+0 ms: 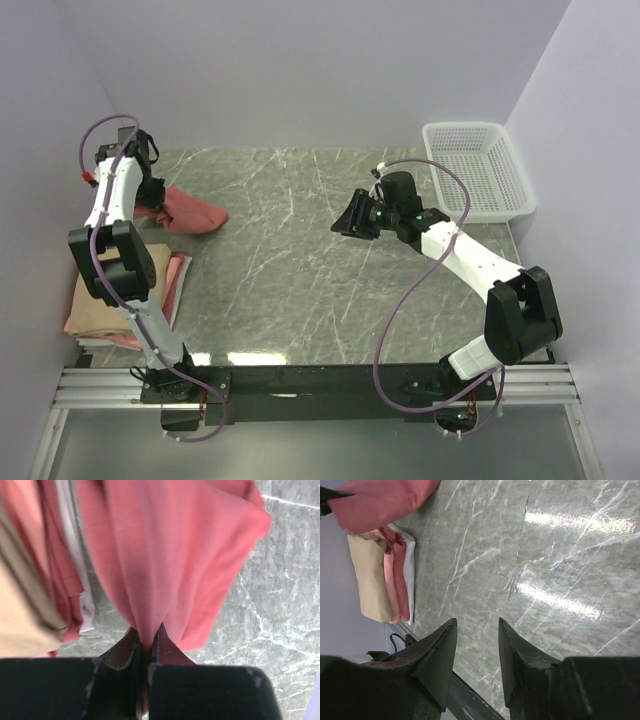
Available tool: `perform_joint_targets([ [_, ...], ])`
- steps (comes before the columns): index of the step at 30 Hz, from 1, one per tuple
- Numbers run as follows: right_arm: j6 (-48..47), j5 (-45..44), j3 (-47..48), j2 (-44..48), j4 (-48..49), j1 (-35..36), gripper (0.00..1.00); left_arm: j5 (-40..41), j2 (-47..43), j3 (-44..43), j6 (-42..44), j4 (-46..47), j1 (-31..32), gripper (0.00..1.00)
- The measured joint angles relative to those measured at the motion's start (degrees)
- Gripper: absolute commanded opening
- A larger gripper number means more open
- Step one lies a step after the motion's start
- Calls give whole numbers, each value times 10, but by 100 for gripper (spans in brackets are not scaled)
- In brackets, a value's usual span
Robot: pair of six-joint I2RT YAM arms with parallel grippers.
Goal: Fold and stack the t-shirts
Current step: Neatly place the folded tshirt to the corner
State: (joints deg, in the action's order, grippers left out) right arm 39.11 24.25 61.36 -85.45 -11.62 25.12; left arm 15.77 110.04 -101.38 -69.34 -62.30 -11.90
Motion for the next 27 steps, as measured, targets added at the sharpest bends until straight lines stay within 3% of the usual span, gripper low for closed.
perform_joint_targets([
  [27, -2, -27, 35, 11, -42, 40, 45, 11, -155, -53, 72, -61, -73, 0],
])
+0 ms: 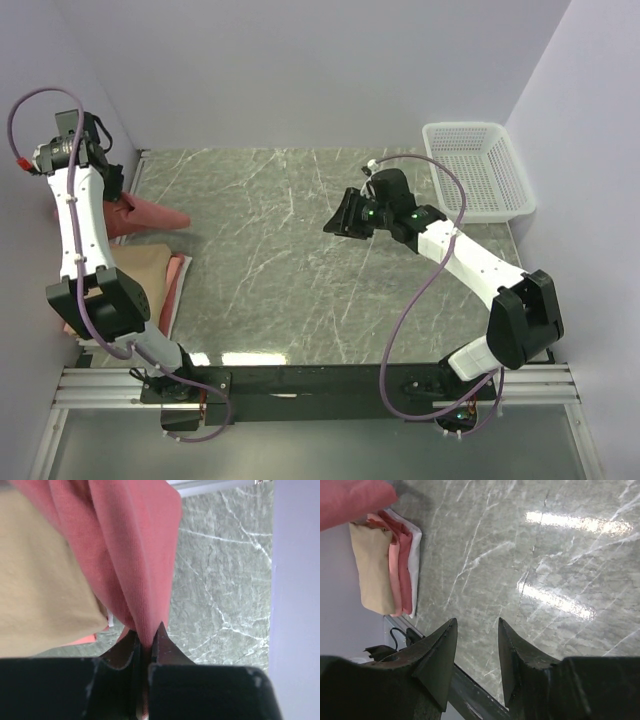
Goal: Fold and stack the t-shirts
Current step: Neatly place the folded tshirt to the corner
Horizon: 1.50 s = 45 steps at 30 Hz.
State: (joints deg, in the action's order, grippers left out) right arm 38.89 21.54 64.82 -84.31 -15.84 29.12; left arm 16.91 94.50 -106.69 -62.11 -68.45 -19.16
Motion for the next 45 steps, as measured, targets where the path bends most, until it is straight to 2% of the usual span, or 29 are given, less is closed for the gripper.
perform_joint_targets([
  [19, -3, -27, 38, 0, -31, 31, 45, -12, -99, 1, 61, -2, -61, 0],
  [23, -2, -32, 38, 0, -34, 39, 45, -20, -140, 60, 75, 9, -78, 0],
  [29, -6, -44, 50, 0, -57, 64, 45, -25, -226, 216, 91, 36, -102, 0],
  [30, -7, -45, 56, 0, -61, 70, 45, -24, -245, 245, 92, 41, -105, 3],
  [31, -9, -46, 60, 0, -62, 76, 45, -22, -266, 277, 92, 43, -109, 19],
  [32, -9, -47, 64, 0, -62, 82, 45, -19, -283, 301, 95, 45, -112, 39],
  [33, -9, -49, 67, -1, -62, 88, 45, -16, -307, 331, 99, 46, -115, 83],
  [34, -9, -50, 69, -1, -62, 94, 45, -13, -327, 352, 100, 42, -117, 97],
  [39, -9, -58, 76, -10, -66, 117, 45, 16, -424, 400, 89, 30, -121, 99],
  [45, -10, -71, 87, -20, -75, 134, 45, -3, -436, 367, 105, 45, -122, 99],
])
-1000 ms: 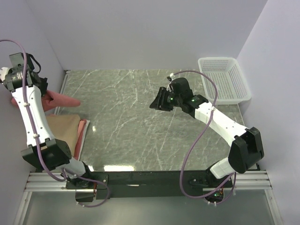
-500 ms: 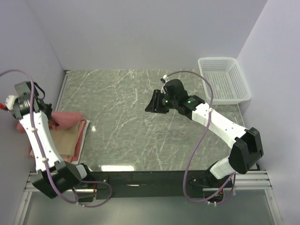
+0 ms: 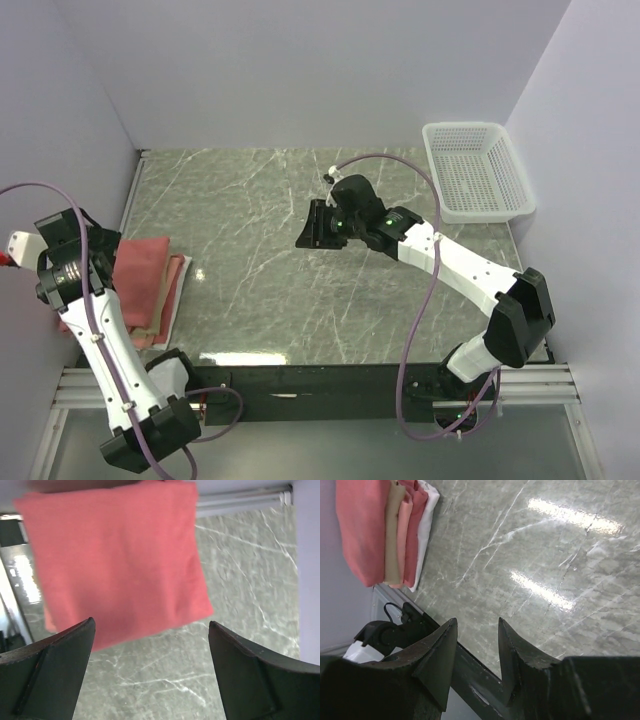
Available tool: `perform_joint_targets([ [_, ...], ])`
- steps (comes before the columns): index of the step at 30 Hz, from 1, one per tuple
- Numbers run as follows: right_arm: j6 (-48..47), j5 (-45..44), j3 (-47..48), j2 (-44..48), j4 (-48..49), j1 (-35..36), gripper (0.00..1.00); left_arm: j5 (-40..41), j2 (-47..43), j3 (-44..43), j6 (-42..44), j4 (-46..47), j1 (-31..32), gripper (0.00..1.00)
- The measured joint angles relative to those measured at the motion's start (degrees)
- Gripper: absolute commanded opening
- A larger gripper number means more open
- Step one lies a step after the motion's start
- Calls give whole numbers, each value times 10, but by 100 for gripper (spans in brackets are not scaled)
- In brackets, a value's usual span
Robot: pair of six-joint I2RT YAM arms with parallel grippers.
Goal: Fold and stack the t-shirts
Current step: Reset both grippers
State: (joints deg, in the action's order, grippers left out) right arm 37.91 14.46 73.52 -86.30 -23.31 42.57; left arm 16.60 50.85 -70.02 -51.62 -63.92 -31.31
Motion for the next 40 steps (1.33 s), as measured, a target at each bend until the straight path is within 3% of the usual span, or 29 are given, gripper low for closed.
perform_joint_targets([
  [7, -4, -30, -1, 5, -2, 0, 46, -121, -45, 52, 33, 94, 12, 99],
  [12, -8, -65, -26, 47, 2, 0, 46, -177, -54, 76, 39, 166, 106, 99],
  [21, -18, -160, -87, 165, 15, 0, 46, -61, 58, 108, 2, 295, 558, 100],
  [24, -18, -193, -127, 214, 22, 0, 46, -49, 107, 124, 2, 341, 634, 99],
  [33, -13, -282, -267, 346, 38, 0, 47, -64, 141, 180, 27, 434, 685, 99],
  [40, -13, -332, -288, 379, 38, 0, 50, -83, 145, 180, 40, 474, 685, 100],
])
